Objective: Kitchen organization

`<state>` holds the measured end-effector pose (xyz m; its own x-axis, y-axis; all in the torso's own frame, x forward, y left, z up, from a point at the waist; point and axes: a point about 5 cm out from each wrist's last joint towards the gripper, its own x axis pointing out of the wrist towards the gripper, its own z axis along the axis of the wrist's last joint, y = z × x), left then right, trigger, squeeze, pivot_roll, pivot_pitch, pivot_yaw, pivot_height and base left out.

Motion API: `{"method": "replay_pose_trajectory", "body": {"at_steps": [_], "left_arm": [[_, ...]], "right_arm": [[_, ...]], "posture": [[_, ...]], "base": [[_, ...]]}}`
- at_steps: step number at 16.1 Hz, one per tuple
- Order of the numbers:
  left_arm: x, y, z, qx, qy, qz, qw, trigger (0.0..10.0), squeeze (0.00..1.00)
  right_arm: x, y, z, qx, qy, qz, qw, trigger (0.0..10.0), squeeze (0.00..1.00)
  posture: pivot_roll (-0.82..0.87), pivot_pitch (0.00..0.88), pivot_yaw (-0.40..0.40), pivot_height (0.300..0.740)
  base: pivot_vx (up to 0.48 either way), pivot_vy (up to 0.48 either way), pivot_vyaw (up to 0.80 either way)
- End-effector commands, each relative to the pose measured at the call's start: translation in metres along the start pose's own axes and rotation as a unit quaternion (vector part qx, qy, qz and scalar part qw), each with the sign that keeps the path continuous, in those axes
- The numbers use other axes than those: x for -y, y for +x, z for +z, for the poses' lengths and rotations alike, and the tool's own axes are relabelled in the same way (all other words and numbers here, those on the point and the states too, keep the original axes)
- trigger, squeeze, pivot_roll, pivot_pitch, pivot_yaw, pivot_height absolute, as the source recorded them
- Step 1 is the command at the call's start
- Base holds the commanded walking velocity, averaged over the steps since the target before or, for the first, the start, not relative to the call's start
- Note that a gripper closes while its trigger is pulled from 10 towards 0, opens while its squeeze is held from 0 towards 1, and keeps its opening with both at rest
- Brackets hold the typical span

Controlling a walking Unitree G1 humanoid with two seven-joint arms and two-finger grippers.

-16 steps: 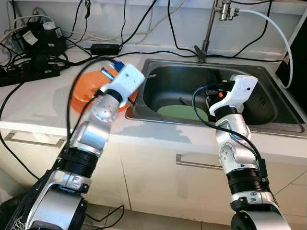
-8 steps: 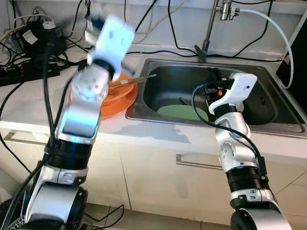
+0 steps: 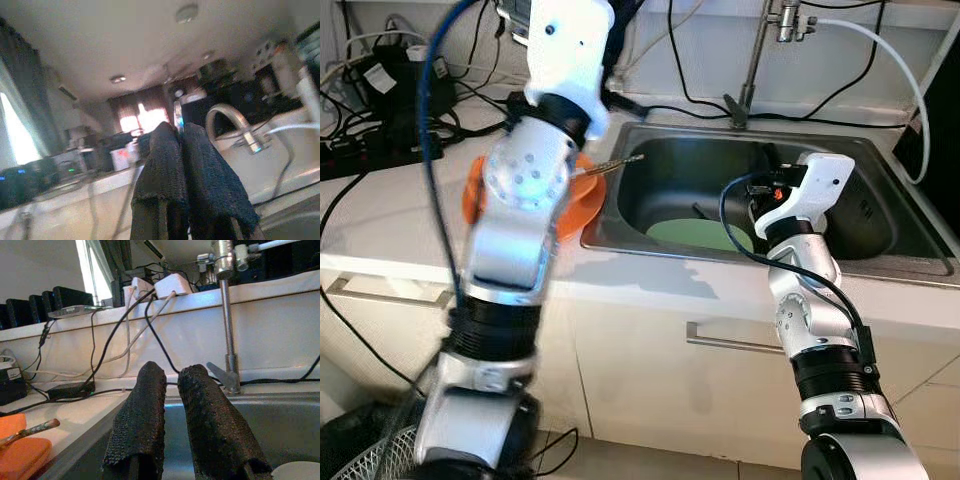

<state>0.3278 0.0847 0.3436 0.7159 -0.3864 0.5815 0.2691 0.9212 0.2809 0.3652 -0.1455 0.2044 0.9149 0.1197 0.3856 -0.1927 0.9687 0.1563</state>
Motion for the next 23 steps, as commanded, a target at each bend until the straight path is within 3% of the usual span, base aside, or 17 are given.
{"method": "replay_pose_trajectory", "body": {"at_steps": [1,3,5,6,7,9,12,13,15,17,18,23], "left_arm": [[0.006,-0.001,-0.002,0.01,-0.038,-0.017,0.999,10.0,0.0],[0.021,-0.001,-0.012,0.008,-0.12,-0.033,0.992,10.0,0.0],[0.03,-0.002,-0.018,0.008,-0.153,-0.037,0.987,10.0,0.0],[0.033,-0.002,-0.022,0.004,-0.159,-0.038,0.987,10.0,0.0],[0.035,-0.003,-0.024,0.0,-0.167,-0.039,0.985,10.0,0.0],[0.037,-0.005,-0.029,-0.009,-0.166,-0.043,0.985,10.0,0.0],[0.039,-0.007,-0.035,-0.018,-0.17,-0.043,0.984,10.0,0.0],[0.038,-0.009,-0.038,-0.022,-0.174,-0.04,0.984,10.0,0.0],[0.036,-0.012,-0.042,-0.026,-0.178,-0.035,0.983,10.0,0.0],[0.035,-0.015,-0.043,-0.026,-0.182,-0.036,0.982,10.0,0.0],[0.036,-0.016,-0.044,-0.026,-0.187,-0.044,0.981,10.0,0.0],[0.043,-0.021,-0.046,-0.025,-0.223,-0.081,0.971,10.0,0.0]], "right_arm": [[0.0,0.003,0.004,0.008,-0.006,0.004,1.0,10.0,0.0],[0.001,0.002,0.004,0.008,-0.01,0.001,1.0,10.0,0.0],[0.002,0.001,0.005,0.01,-0.019,0.003,1.0,10.0,0.0],[0.003,0.0,0.004,0.009,-0.021,0.003,1.0,10.0,0.56],[0.002,0.0,0.004,0.01,-0.021,0.01,1.0,10.0,1.0],[0.003,-0.002,0.005,0.01,-0.044,0.013,0.999,10.0,1.0],[0.005,-0.004,0.007,0.011,-0.126,0.03,0.991,10.0,1.0],[0.002,-0.006,0.006,0.009,-0.173,0.056,0.983,10.0,0.0],[-0.007,-0.009,0.004,0.011,-0.229,0.102,0.968,10.0,0.0],[-0.016,-0.012,0.004,0.019,-0.24,0.133,0.961,10.0,0.0],[-0.024,-0.014,0.003,0.024,-0.263,0.16,0.951,10.0,0.0],[-0.032,-0.013,0.004,0.035,-0.254,0.162,0.953,10.0,0.0]], "posture": [[0.09,0.0,0.009,0.74],[0.09,0.0,0.015,0.74],[0.08,0.0,0.017,0.74],[0.08,0.0,0.017,0.74],[0.08,0.0,0.02,0.74],[0.08,0.0,0.024,0.74],[0.07,0.0,0.026,0.74],[0.07,0.0,0.027,0.74],[0.07,0.0,0.029,0.74],[0.07,0.0,0.03,0.74],[0.07,0.0,0.033,0.74],[0.06,0.0,0.039,0.74]], "base": [[0.0,0.0,0.0],[0.0,0.0,0.0],[0.0,0.0,0.0],[0.0,0.0,0.0],[0.0,0.0,0.0],[0.0,0.0,0.0],[0.0,0.0,0.0],[0.0,0.0,0.0],[0.0,0.0,0.0],[0.0,0.0,0.0],[0.0,0.0,0.0],[0.0,0.0,0.0]]}}
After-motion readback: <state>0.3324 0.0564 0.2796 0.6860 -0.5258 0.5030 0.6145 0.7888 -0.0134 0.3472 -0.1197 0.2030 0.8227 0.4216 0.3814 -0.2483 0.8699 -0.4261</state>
